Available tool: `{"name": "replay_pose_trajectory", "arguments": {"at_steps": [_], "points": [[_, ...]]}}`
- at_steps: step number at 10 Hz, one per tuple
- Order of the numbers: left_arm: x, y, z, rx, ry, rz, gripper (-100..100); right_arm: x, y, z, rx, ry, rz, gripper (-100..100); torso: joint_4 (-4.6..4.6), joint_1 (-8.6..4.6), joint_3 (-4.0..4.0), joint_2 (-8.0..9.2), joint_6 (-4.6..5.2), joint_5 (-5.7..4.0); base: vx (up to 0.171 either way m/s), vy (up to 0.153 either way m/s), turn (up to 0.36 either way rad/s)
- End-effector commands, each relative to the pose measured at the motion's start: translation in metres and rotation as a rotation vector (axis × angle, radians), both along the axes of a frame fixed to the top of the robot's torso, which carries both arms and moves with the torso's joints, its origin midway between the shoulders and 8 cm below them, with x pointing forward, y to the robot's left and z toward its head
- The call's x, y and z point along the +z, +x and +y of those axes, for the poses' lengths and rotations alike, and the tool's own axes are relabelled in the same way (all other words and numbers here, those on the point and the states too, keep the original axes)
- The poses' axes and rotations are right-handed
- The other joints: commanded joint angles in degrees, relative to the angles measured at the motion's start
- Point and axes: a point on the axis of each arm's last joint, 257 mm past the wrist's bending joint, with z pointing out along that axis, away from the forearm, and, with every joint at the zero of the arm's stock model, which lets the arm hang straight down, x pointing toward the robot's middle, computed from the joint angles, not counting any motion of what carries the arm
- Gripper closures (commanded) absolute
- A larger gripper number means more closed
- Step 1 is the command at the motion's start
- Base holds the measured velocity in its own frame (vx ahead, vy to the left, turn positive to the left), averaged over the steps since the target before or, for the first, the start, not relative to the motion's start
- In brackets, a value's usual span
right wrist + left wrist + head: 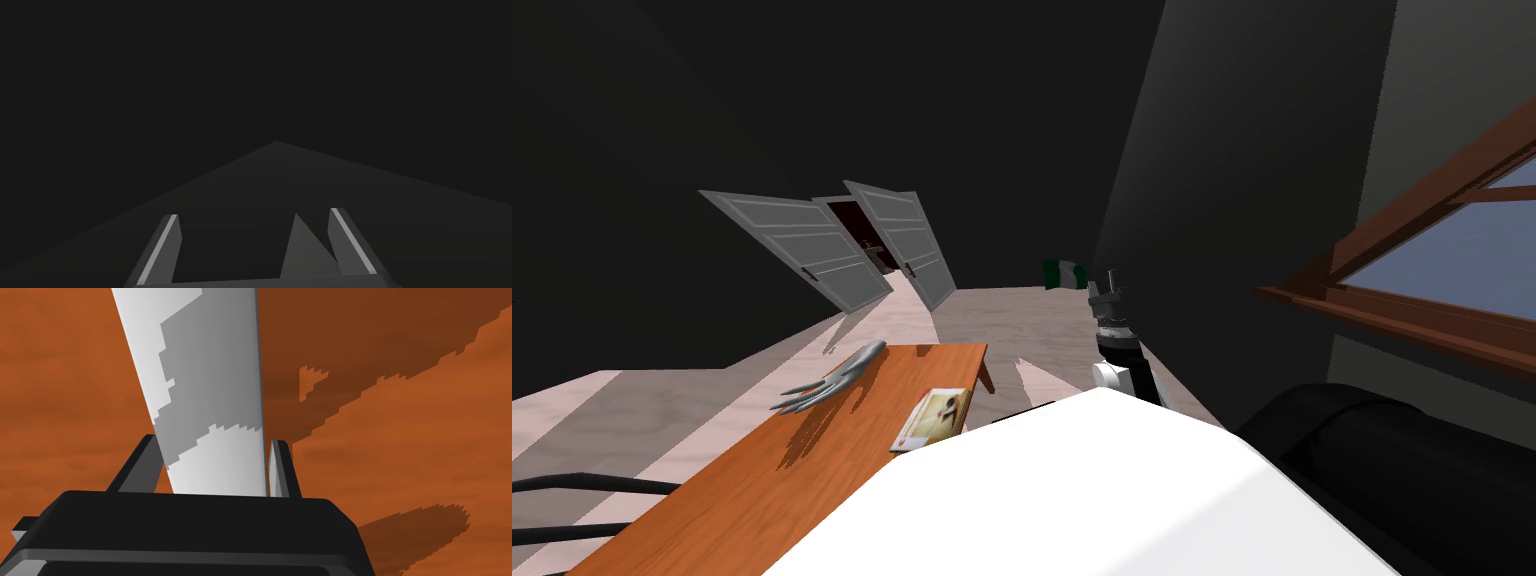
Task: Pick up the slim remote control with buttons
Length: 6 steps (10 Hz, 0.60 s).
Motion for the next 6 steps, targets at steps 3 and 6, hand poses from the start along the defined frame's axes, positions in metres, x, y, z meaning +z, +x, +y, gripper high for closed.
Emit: {"name": "replay_pose_trajectory", "arguments": {"at_steps": [3, 6], "points": [[0.011, 0.001, 0.013, -0.002, 0.003, -0.002, 100, 0.0, 0.0, 0.0, 0.0, 0.0, 0.0, 0, -0.01, -0.16, -0.01, 0.0, 0.01, -0.06, -0.002, -0.044, 0.005], [0.016, 0.003, 0.018, -0.003, 0.004, -0.003, 0, 0.0, 0.0, 0.0, 0.0, 0.0, 0.0, 0, -0.01, -0.18, 0.0, 0.01, -0.03, -0.06, -0.005, -0.037, 0.005]]}}
